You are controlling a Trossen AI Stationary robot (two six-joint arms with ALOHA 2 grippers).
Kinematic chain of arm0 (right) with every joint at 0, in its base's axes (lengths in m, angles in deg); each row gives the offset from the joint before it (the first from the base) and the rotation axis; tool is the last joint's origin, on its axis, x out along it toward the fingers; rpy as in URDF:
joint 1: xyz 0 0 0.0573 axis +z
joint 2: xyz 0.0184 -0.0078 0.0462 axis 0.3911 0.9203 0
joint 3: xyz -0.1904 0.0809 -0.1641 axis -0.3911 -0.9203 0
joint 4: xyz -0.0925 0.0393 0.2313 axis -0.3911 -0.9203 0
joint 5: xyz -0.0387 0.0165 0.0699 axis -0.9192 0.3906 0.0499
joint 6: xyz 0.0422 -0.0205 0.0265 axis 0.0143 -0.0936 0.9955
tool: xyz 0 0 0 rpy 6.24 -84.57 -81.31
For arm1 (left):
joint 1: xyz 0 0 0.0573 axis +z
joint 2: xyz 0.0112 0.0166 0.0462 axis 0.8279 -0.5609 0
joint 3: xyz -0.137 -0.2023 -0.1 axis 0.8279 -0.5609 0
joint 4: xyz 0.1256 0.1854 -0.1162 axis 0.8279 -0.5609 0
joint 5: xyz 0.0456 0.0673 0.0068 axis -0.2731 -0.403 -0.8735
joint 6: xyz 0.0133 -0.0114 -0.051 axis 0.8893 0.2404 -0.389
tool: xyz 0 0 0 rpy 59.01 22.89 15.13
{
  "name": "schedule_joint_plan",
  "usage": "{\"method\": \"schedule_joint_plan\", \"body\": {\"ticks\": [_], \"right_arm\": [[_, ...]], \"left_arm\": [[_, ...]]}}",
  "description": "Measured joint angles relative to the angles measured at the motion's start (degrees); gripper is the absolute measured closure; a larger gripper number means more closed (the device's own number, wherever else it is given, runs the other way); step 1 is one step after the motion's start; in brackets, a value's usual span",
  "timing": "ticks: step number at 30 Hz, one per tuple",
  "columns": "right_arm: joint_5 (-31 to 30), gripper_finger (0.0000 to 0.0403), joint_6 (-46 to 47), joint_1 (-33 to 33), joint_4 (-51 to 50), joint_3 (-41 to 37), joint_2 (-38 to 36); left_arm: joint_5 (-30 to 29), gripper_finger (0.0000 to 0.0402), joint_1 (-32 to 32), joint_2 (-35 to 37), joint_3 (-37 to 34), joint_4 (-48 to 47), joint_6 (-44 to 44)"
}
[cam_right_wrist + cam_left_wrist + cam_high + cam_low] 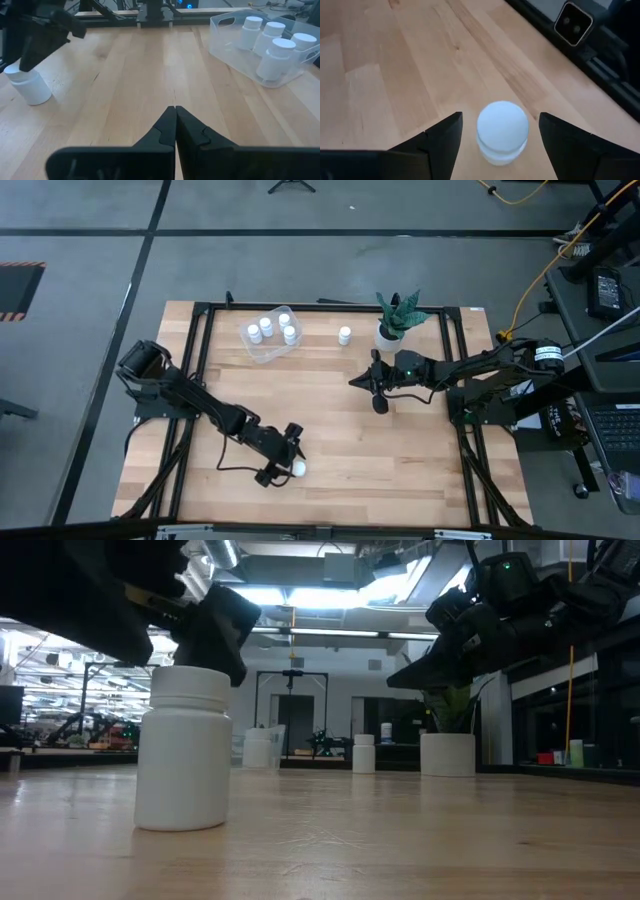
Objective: Pick and place pill bottles into a basket
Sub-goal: Put the white pill bottle into the transparent container
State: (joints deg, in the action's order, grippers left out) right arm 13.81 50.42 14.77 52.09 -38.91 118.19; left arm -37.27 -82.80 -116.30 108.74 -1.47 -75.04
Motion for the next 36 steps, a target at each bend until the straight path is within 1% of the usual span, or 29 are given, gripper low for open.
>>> {"method": "schedule_joint_plan", "body": {"ticks": [6,16,25,32,36], "right_arm": [[0.0,0.0398,0.23,0.0,-0.01,0.0,-0.02],[0.0,0.0398,1.19,-0.02,-0.16,-0.02,-0.02],[0.0,0.0398,1.21,-0.02,-0.21,-0.02,-0.04],[0.0,0.0398,1.21,-0.02,-0.21,-0.02,-0.04],[0.0,0.0398,1.18,-0.02,-0.21,-0.02,-0.04]], "left_arm": [[0.97,0.0146,0.0,-1.73,2.1,-2.5,-0.49],[1.22,0.0146,0.0,-3.43,6.64,-11.12,-2.48],[0.85,0.0146,0.0,-3.43,6.76,-11.3,-4.76],[-0.11,0.0146,0.0,-3.43,6.76,-11.29,-4.75],[-1.3,0.0147,0.0,-3.43,6.76,-11.29,-2.91]]}}
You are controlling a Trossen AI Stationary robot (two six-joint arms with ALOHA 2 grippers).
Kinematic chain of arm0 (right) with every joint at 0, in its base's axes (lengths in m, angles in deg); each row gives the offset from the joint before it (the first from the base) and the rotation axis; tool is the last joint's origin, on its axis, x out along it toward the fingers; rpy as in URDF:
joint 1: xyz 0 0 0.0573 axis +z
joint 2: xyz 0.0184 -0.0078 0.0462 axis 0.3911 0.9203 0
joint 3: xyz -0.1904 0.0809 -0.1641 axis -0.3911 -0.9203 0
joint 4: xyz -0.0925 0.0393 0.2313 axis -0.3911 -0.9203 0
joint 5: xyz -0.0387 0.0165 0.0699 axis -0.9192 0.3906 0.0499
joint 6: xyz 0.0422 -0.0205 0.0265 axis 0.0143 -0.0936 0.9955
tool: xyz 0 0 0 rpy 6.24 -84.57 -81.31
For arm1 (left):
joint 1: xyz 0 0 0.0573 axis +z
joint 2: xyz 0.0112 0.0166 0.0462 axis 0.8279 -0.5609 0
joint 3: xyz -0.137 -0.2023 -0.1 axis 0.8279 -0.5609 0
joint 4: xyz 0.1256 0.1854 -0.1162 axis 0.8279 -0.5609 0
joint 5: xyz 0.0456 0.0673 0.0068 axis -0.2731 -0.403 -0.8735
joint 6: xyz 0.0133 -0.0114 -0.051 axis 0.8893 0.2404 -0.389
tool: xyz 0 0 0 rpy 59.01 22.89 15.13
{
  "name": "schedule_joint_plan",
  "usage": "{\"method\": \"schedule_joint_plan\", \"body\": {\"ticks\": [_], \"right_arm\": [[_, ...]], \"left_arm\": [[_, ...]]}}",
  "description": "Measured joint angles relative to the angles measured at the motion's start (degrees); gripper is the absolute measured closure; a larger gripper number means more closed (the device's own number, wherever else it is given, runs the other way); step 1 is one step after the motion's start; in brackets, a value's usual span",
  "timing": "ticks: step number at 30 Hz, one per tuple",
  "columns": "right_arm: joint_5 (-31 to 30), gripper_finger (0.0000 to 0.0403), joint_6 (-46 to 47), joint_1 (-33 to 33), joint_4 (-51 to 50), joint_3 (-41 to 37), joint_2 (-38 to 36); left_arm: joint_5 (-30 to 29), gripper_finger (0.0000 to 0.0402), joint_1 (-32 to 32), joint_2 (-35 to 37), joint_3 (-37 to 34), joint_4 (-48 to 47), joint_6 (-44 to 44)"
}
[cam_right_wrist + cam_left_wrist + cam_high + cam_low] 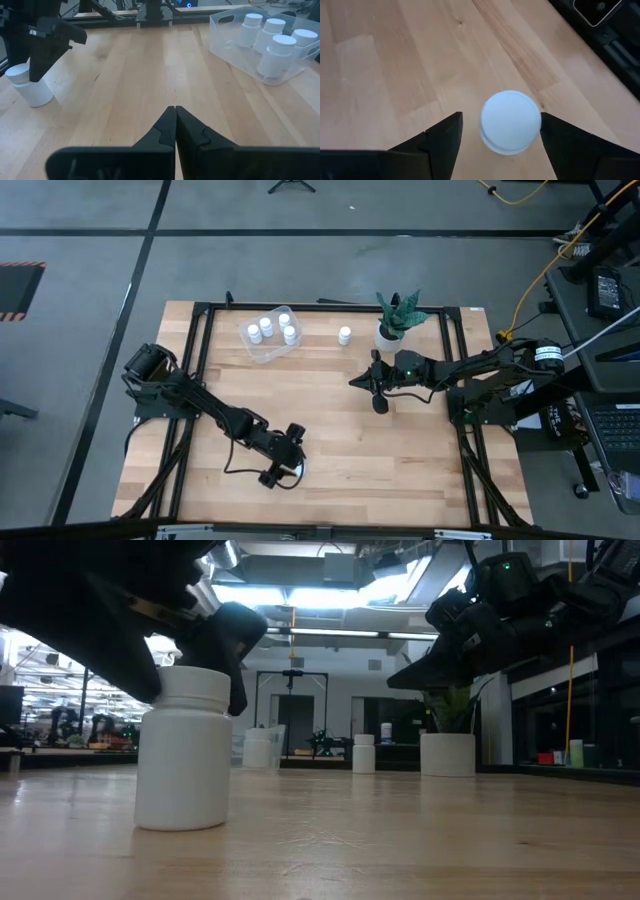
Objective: Pick and place pill bottles into a basket
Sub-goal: Put the white pill bottle into the transparent container
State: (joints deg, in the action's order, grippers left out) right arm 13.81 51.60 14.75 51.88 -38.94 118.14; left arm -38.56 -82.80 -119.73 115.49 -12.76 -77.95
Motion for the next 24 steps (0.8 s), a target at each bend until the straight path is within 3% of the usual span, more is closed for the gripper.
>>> {"method": "schedule_joint_plan", "body": {"ticks": [17,24], "right_arm": [[-0.01,0.0398,-0.12,-0.02,0.0,0.0,0.0],[0.0,0.0398,-0.12,-0.02,0.0,0.0,0.0]], "left_arm": [[1.19,0.024,-0.42,0.0,0.0,0.07,4.65],[1.23,0.0245,-0.42,0.31,0.02,-0.99,5.24]]}}
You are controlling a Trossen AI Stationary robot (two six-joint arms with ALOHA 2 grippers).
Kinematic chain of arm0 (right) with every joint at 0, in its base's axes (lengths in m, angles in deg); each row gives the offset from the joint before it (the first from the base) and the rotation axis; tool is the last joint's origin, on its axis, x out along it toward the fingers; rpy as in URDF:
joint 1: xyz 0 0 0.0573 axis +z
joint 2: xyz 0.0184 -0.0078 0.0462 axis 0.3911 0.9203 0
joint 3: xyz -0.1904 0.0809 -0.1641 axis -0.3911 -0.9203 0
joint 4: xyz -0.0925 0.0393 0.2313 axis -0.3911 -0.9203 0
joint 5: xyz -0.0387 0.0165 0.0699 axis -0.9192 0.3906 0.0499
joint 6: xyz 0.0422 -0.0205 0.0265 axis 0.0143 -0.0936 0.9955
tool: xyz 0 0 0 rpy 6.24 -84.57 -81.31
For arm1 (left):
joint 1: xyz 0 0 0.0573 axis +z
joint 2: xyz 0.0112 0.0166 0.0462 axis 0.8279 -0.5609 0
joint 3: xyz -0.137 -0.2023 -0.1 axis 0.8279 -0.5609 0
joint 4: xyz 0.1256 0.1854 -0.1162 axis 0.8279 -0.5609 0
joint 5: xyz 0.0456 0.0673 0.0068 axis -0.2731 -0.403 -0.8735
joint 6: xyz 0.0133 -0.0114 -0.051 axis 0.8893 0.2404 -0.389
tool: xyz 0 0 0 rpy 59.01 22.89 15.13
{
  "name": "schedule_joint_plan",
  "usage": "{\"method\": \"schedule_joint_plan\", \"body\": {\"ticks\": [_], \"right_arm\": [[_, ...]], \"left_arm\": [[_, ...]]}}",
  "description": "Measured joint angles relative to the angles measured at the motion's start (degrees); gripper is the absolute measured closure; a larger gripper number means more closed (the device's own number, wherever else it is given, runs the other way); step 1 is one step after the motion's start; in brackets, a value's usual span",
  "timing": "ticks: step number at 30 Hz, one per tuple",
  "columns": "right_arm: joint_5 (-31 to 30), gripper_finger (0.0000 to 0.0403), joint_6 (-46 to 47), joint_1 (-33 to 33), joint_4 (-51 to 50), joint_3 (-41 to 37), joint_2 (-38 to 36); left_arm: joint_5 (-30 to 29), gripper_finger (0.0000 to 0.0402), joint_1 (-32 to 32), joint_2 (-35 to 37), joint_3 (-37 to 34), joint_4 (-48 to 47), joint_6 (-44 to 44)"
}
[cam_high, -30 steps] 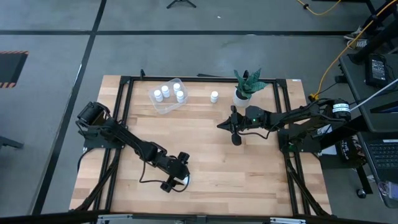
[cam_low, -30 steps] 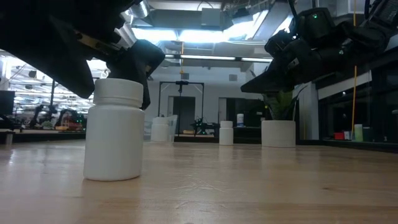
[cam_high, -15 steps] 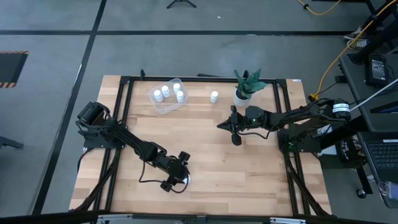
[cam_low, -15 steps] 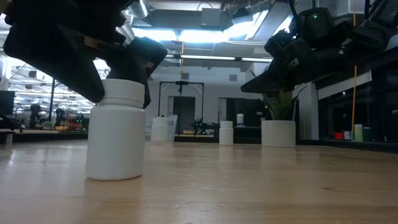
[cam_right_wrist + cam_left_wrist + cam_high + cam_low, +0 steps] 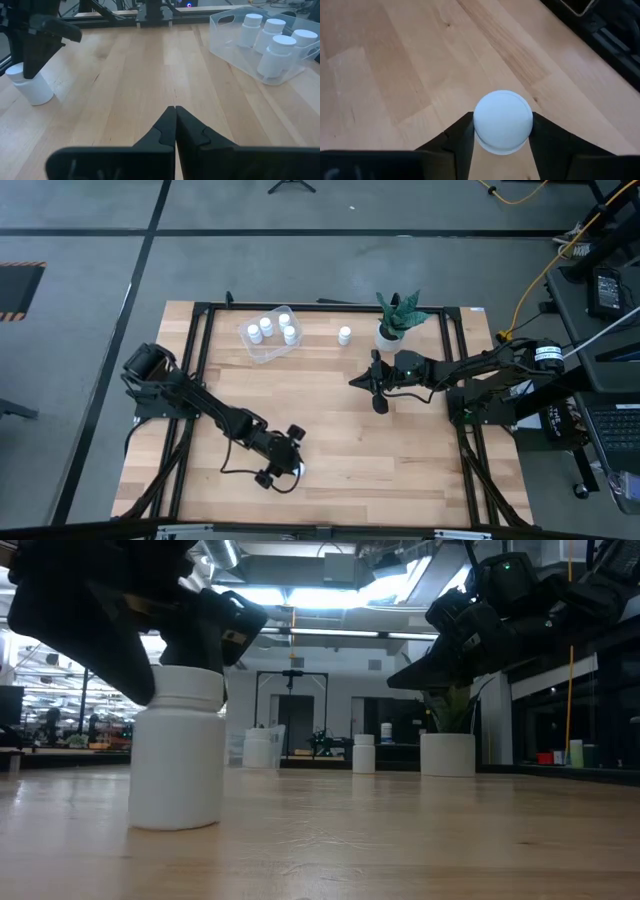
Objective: Pick and place pill bottles into a basket
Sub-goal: Put the white pill bottle into the transparent container
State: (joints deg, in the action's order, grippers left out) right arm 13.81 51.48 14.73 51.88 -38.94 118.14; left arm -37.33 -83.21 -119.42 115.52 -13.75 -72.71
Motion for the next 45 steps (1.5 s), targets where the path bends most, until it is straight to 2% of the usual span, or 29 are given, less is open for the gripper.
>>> {"method": "schedule_joint_plan", "body": {"ticks": [9,17,28,39,45], "right_arm": [[-0.02,0.0398,0.0,0.0,0.02,0.0,0.0],[-0.02,0.0398,0.0,0.0,0.0,0.0,0.01],[-0.02,0.0398,0.0,0.02,-1.3,0.0,0.02],[-0.02,0.0398,0.02,0.79,-4.17,-0.02,0.07],[-0.09,0.0398,0.13,0.79,-4.43,-0.02,0.07]], "left_arm": [[-4.77,0.0246,3.28,3.11,0.0,-7.51,-2.4],[-4.55,0.0246,9.3,3.65,0.07,-10.88,-1.57],[-1.04,0.0247,17.18,5.28,0.0,-14.71,1.76],[-0.18,0.0247,22.98,15.13,-9.41,-10.03,0.36],[-1.49,0.0247,24.02,20.87,-9.81,-13.03,-0.21]]}}
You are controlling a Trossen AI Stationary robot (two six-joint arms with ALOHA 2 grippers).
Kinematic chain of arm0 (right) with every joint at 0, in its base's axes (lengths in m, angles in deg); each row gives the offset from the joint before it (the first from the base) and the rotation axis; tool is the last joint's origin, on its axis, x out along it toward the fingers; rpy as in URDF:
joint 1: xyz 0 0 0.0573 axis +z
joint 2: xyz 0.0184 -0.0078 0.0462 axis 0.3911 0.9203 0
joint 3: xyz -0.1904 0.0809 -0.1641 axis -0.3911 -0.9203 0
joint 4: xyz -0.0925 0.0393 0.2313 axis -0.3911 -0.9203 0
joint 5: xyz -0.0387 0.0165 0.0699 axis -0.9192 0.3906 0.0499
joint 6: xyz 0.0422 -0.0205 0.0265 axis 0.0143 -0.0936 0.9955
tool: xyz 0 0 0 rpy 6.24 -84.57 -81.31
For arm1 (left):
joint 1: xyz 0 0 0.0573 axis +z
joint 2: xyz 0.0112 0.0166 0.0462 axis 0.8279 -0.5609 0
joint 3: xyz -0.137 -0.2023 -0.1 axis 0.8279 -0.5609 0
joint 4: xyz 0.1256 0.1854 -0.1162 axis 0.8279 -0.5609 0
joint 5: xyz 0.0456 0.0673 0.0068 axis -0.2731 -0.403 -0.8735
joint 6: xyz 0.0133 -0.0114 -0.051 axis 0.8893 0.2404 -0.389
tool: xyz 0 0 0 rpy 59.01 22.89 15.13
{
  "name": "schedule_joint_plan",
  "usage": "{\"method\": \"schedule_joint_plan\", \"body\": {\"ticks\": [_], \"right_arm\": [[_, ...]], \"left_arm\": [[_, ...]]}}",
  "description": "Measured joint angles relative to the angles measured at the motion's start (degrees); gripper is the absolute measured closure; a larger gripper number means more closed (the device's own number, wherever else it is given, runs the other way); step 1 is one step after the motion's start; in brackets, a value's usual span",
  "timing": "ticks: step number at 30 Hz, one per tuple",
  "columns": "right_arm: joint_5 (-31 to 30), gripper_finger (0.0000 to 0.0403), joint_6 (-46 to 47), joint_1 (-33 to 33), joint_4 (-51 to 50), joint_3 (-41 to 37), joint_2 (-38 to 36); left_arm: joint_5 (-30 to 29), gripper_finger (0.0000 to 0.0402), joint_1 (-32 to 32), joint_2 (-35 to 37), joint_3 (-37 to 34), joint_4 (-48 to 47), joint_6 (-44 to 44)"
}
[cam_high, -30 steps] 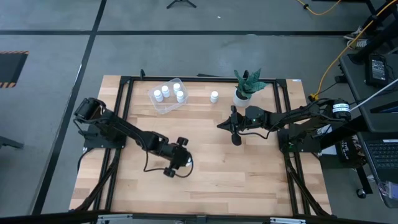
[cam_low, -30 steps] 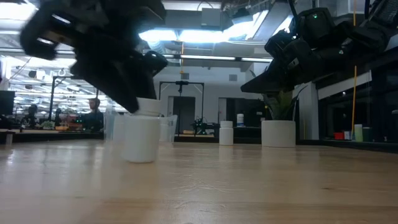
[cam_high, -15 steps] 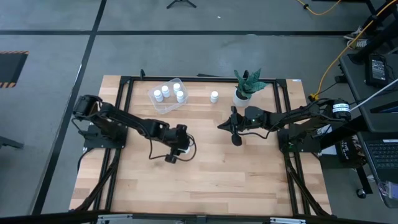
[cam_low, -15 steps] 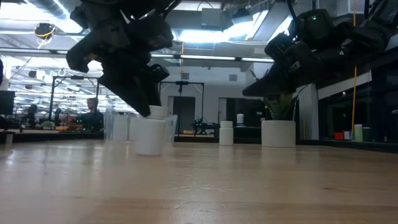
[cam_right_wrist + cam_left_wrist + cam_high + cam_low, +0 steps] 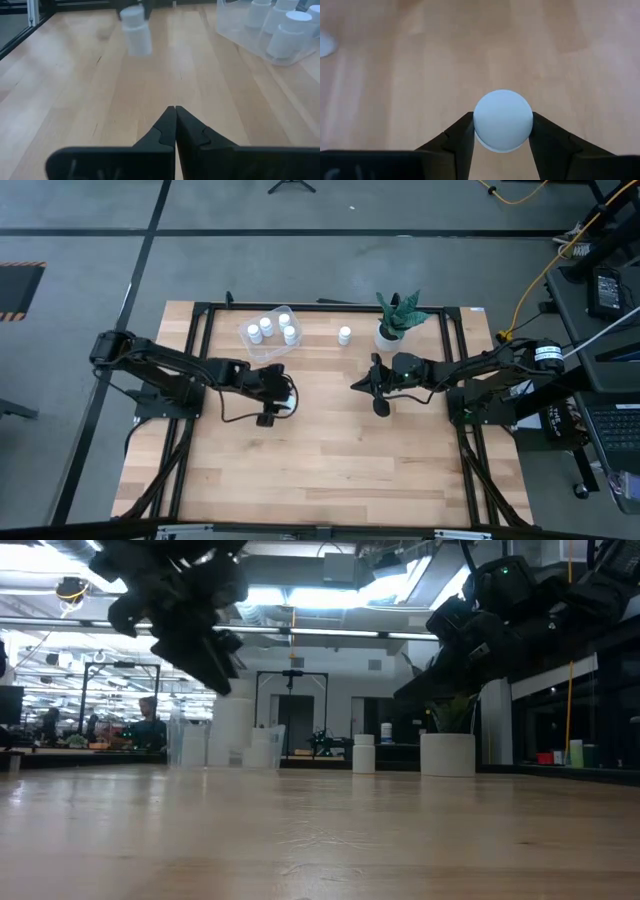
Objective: Pick and place pill bottles into a basket
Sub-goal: Put the white pill bottle into the transparent container
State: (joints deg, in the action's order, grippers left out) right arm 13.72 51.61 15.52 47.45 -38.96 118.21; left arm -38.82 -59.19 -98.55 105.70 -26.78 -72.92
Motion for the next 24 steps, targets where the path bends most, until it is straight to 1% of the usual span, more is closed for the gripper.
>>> {"method": "schedule_joint_plan", "body": {"ticks": [3,5,12,16,24], "right_arm": [[-0.02,0.0398,0.11,0.0,0.08,0.0,0.0],[-0.02,0.0398,0.11,0.0,0.23,0.0,0.0],[-0.07,0.0398,0.09,0.0,0.57,0.0,0.0],[-0.08,0.0398,-0.17,0.0,0.67,0.0,0.0],[-0.13,0.0398,0.09,-0.02,1.02,0.0,0.0]], "left_arm": [[-3.81,0.0247,0.54,3.03,0.0,-3.18,-0.87],[-5.09,0.0247,1.12,5.05,0.0,-5.65,-1.43],[-4.39,0.0247,4.53,11.86,0.02,-7.78,-1.86],[-4.46,0.0247,7.37,15.17,0.02,-10.51,-1.44],[-3.06,0.0247,13.74,17.36,0.02,-10.77,-0.87]]}}
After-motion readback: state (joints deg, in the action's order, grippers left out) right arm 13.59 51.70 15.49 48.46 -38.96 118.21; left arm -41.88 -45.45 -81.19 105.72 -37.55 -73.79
